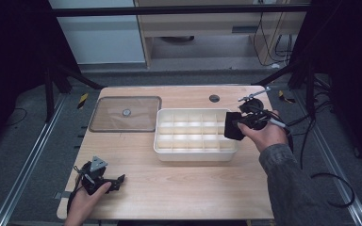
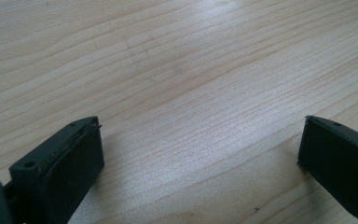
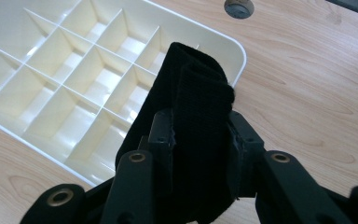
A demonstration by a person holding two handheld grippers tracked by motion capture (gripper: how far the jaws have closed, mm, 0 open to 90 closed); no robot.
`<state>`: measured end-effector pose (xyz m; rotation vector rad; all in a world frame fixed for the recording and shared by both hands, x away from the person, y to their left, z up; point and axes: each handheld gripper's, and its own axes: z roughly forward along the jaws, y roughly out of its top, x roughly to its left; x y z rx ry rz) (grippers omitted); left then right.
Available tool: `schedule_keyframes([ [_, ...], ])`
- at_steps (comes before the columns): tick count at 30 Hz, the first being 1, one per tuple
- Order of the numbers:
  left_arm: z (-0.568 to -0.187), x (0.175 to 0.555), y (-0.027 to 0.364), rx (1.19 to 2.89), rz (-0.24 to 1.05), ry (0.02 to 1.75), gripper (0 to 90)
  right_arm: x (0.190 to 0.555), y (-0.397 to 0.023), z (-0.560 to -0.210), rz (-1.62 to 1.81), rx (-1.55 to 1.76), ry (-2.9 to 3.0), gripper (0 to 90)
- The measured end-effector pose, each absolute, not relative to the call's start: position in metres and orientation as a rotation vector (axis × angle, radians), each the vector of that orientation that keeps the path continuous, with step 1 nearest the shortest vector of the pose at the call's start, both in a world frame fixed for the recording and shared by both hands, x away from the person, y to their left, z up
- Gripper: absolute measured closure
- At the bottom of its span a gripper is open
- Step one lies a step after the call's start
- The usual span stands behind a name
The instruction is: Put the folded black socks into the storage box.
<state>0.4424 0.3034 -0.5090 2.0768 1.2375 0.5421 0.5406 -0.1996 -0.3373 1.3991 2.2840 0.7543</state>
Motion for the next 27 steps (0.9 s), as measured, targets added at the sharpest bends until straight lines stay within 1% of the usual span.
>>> schedule_keyframes([
  [12,-0.509,0.442,0.303,2.075,0.542,1.239,0.0,0.547,-0.190,-0.354,0.691,1.394,2.318,67.5],
  [27,-0.509,0.442,0.303,2.076,0.543,1.239,0.0,0.548,-0.180,-0.365,0.641,1.376,2.343,67.5],
])
